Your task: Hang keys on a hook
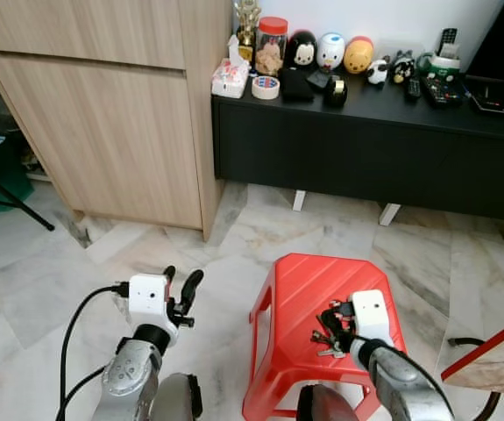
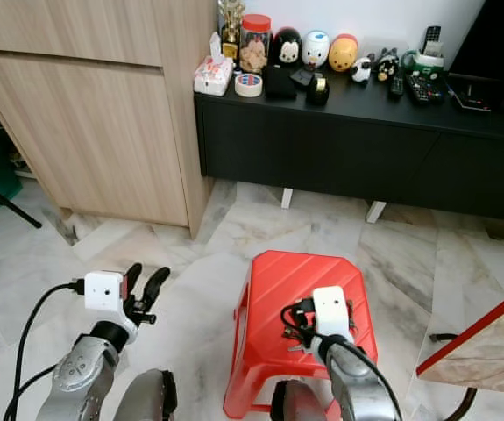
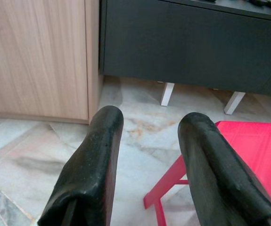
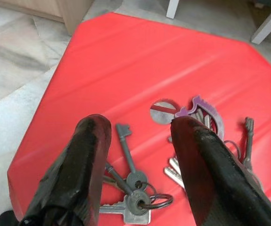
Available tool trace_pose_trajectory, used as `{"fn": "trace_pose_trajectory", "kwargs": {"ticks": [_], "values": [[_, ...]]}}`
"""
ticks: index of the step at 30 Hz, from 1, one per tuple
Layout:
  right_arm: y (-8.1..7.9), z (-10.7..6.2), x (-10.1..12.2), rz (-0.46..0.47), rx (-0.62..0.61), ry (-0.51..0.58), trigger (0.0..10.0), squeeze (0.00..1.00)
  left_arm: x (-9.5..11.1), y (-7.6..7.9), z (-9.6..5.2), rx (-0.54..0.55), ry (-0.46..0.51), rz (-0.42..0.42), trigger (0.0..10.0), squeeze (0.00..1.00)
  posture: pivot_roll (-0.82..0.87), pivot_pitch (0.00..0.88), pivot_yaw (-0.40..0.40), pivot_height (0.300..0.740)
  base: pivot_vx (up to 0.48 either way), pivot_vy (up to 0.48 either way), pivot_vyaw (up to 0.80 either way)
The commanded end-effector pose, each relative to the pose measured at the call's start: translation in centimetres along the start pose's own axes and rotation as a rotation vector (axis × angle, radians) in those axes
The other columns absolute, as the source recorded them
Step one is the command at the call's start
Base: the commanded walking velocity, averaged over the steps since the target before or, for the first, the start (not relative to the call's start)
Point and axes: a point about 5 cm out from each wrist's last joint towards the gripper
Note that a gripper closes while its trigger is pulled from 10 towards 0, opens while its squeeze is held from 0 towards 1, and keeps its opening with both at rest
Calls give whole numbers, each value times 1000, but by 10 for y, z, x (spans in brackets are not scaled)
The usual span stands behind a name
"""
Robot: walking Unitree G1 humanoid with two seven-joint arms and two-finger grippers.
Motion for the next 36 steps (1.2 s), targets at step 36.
{"fn": "trace_pose_trajectory", "kwargs": {"ticks": [36], "values": [[50,10,5,-730,140,-359,10000,0,-1,-1,0,11,-9,16,10000,0,82,88,-94,614,0,0,0]]}}
Point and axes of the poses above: a point about 5 cm out from each wrist's last joint towards the gripper, its own z axis pointing out of the wrist towards the gripper, its own x axis along the axis of the wrist's last joint, y = z × x, and after that the axes turned 15 degrees about z, right-handed
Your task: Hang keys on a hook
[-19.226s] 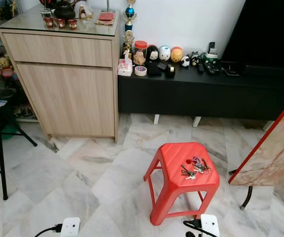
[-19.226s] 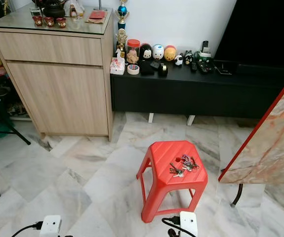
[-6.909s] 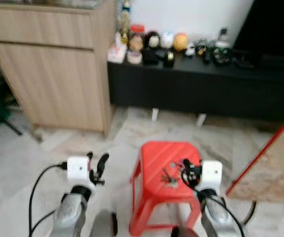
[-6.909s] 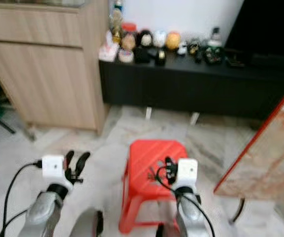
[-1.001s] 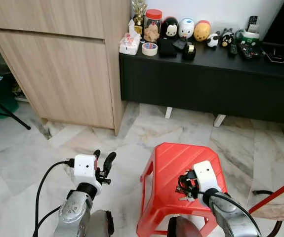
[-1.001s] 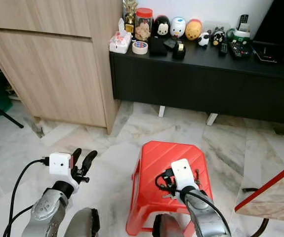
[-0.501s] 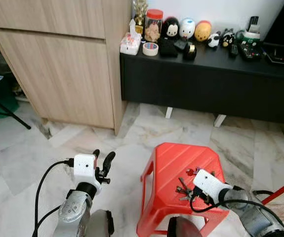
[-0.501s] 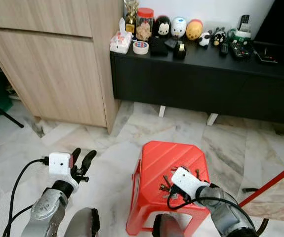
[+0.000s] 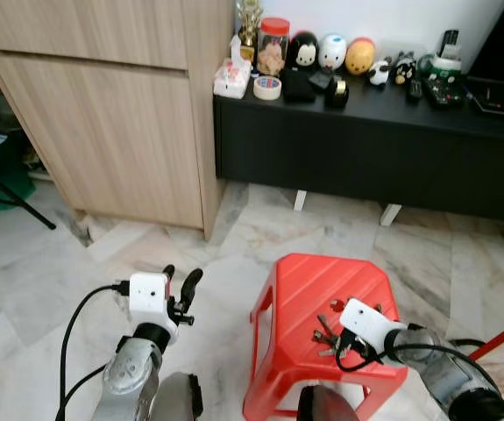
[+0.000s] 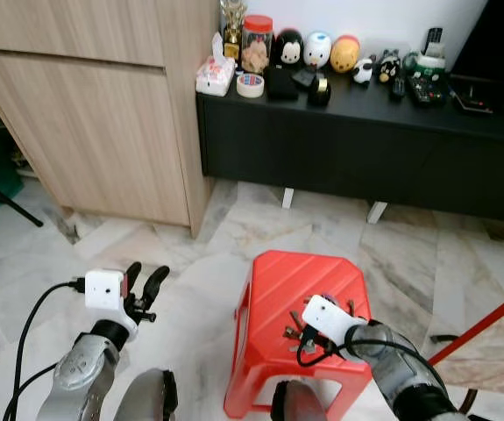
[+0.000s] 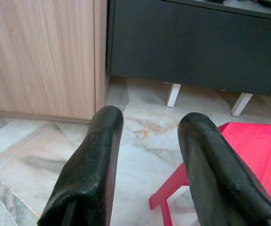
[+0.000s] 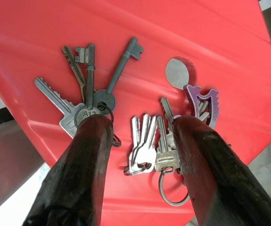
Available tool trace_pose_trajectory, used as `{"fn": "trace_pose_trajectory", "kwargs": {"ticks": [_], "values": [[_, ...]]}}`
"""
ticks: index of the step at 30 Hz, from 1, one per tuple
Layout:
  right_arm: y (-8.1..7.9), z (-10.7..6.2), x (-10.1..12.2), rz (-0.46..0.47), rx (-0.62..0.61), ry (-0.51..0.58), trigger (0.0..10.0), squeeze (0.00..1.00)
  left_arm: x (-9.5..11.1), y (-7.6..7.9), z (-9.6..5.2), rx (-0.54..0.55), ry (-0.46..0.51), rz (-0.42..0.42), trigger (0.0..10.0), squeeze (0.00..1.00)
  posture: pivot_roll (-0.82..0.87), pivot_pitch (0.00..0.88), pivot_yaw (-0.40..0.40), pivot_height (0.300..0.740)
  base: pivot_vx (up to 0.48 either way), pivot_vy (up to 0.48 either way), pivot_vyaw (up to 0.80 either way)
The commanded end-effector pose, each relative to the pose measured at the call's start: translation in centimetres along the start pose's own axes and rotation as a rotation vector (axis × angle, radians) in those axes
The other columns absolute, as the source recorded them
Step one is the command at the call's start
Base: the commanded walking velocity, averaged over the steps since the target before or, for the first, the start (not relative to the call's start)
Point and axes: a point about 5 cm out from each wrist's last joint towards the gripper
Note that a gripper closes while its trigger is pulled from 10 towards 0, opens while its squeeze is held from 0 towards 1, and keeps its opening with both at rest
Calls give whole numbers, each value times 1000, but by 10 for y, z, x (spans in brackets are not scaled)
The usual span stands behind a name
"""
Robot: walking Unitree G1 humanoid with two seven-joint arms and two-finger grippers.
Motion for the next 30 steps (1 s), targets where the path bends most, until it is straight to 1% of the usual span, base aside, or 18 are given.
{"fn": "trace_pose_trajectory", "kwargs": {"ticks": [1,4,7,10,21,22,23,24,25,26,27,28,29,30], "values": [[-2,2,-5,2,22,-18,10000,0,-1,2,-2,-7,-5,6,10000,0,82,90,-95,614,0,0,0],[-4,4,-6,0,27,-24,10000,0,-1,1,-1,-6,-5,7,10000,0,86,95,-94,614,0,0,0],[-4,6,-7,-26,26,-36,10000,0,-1,1,-1,-6,-6,10,10000,0,85,95,-94,614,0,0,0],[-5,7,-6,-26,31,-31,10000,0,-1,0,-1,-5,-8,10,10000,0,85,99,-93,614,0,0,0],[-2,10,-5,-34,6,-32,10000,0,-1,1,-2,-7,-9,15,10000,0,86,102,-91,614,0,0,0],[-3,11,-6,-35,5,-35,9098,0,-1,1,-2,-7,-9,16,10000,0,86,102,-91,614,0,0,0],[-3,11,-6,-36,5,-36,9098,0,-1,1,-2,-7,-9,16,10000,0,86,102,-91,614,0,0,0],[-3,11,-7,-39,3,-41,3176,0,-1,1,-2,-7,-10,18,10000,0,87,105,-91,614,0,0,0],[-3,12,-7,-49,0,-48,1686,0,-1,1,-2,-6,-10,18,10000,0,89,107,-91,614,0,0,0],[-5,12,-8,-45,6,-53,4431,0,-1,0,-3,-5,-10,18,10000,0,91,108,-91,614,0,0,0],[-6,13,-9,-42,9,-54,4431,0,-1,0,-3,-5,-9,18,10000,0,91,108,-91,614,0,0,0],[-7,13,-9,-41,12,-54,7725,0,-1,0,-3,-5,-9,18,10000,0,91,108,-91,614,0,0,0],[-7,13,-9,-42,11,-54,10000,0,-1,0,-3,-5,-10,19,10000,0,90,109,-90,614,0,0,0],[-7,13,-9,-43,11,-54,10000,0,-1,0,-3,-6,-10,19,10000,0,90,109,-90,614,0,0,0]]}}
Point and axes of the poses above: a point about 5 cm out from each wrist's last joint towards the gripper, its own z axis pointing out of the wrist towards the gripper, its own x axis along the axis of the wrist's last joint, y = z × x, and after that the axes turned 15 degrees about z, right-handed
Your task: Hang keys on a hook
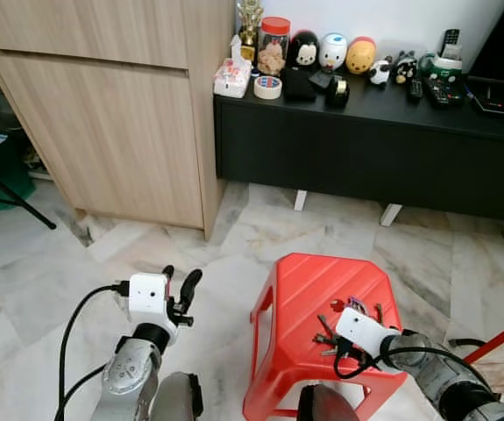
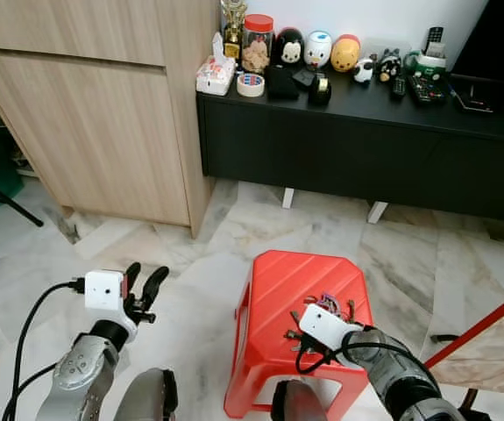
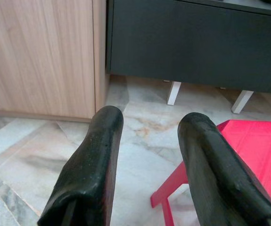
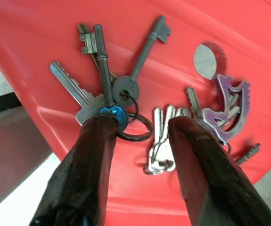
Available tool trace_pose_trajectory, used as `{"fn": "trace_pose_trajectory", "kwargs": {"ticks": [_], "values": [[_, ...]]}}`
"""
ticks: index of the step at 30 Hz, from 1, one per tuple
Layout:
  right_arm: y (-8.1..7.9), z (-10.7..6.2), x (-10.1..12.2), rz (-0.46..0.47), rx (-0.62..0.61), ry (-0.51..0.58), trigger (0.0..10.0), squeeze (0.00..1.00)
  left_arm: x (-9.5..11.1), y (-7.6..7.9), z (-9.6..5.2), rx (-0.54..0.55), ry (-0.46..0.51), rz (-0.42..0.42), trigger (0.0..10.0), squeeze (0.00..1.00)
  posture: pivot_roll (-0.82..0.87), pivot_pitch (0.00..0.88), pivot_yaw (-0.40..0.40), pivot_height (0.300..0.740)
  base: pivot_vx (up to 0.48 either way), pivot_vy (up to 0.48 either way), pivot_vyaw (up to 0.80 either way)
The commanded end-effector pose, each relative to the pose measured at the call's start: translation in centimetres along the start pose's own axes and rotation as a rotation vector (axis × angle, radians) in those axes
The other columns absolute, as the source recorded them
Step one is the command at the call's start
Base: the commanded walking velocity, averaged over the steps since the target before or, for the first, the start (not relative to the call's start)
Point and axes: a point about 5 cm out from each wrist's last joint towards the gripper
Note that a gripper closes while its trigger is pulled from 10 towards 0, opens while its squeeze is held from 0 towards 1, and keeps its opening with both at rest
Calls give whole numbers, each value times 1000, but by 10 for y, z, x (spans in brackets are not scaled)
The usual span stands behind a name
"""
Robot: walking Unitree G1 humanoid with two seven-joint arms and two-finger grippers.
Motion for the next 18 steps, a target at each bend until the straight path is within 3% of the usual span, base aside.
{"fn": "trace_pose_trajectory", "kwargs": {"ticks": [1,9,18], "values": [[2,0,-1,-9,-8,-11,10000,0,0,1,-2,-7,-4,12,10000,0,90,109,-90,614,0,0,0],[2,0,0,-17,-4,-2,10000,0,0,1,-3,-13,-7,20,10000,0,90,110,-89,614,0,0,0],[17,-7,25,-37,-9,100,10000,0,0,2,-2,-21,-8,30,10000,0,87,111,-87,614,0,0,0]]}}
Point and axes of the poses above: a point about 5 cm out from each wrist's last joint towards the gripper, its own z axis pointing out of the wrist towards the gripper, its own x axis along the axis of the wrist's last joint, y = z × x, and after that the axes turned 15 degrees about z, right-handed
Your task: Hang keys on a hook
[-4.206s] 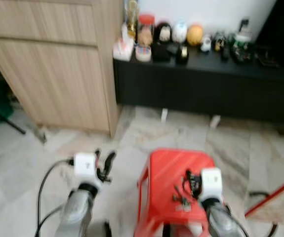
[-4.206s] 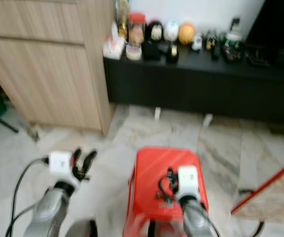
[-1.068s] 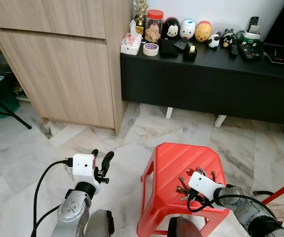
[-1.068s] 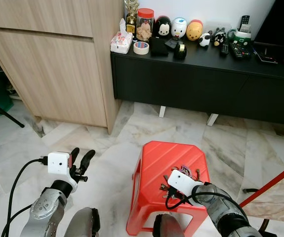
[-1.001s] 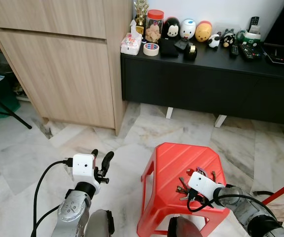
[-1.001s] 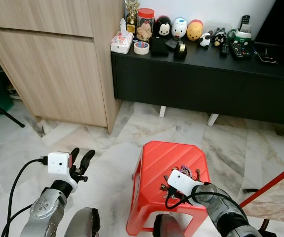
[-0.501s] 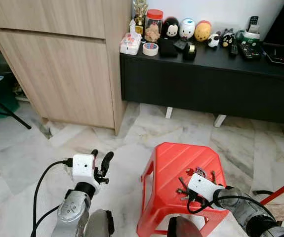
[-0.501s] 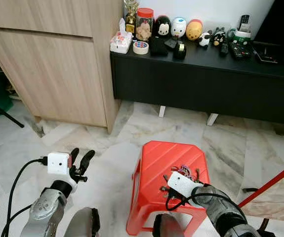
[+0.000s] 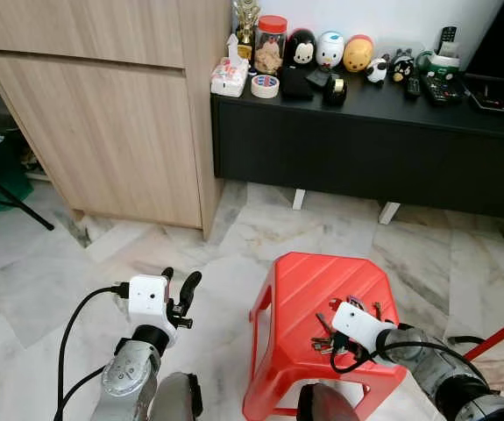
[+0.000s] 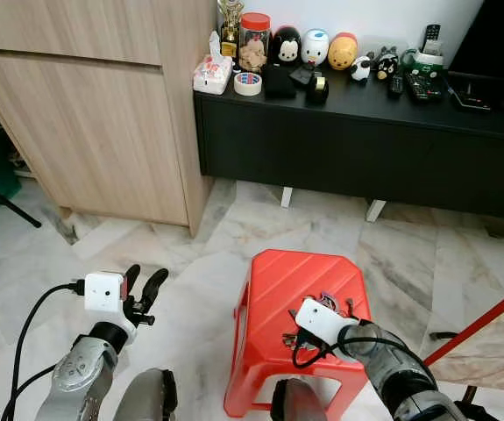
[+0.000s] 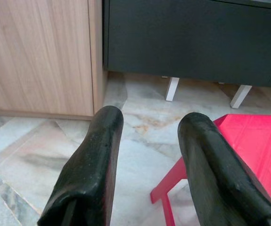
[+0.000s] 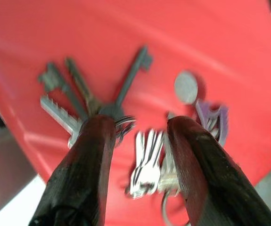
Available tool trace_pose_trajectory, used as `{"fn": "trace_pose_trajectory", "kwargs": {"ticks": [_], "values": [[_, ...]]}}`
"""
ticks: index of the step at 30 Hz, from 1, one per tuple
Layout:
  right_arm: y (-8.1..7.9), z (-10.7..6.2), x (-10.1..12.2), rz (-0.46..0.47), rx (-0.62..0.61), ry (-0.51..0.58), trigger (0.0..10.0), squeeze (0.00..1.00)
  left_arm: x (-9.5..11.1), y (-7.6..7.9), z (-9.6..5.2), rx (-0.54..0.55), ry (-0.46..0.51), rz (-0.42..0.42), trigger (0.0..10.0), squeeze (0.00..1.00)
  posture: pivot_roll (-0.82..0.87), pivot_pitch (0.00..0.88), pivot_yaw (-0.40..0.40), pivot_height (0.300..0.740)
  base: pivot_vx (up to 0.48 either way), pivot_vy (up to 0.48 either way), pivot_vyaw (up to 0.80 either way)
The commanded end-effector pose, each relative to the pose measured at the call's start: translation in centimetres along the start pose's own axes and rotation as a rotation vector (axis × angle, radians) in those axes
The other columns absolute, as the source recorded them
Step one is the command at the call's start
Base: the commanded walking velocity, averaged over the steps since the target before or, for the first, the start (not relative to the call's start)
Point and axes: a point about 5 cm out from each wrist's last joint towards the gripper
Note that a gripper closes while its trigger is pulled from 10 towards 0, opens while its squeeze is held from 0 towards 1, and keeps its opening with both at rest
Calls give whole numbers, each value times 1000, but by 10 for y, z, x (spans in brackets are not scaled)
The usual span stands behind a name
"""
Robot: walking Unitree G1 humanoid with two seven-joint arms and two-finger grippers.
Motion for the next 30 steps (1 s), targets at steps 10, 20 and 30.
{"fn": "trace_pose_trajectory", "kwargs": {"ticks": [10,20,30], "values": [[14,-8,10,-72,25,20,10000,0,1,2,0,-10,0,21,10000,0,85,108,-89,614,0,0,0],[-9,2,21,243,-164,142,10000,0,1,3,-1,-5,2,17,10000,0,79,109,-102,614,0,0,0],[-48,0,0,470,-232,146,10000,0,0,4,0,4,1,16,10000,0,73,107,-110,614,0,0,0]]}}
Point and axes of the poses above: a point about 5 cm out from each wrist's last joint towards the gripper, its own z axis pointing out of the wrist towards the gripper, its own x axis along the axis of the wrist's last joint, y = z × x, and after that the axes turned 15 degrees about z, right-handed
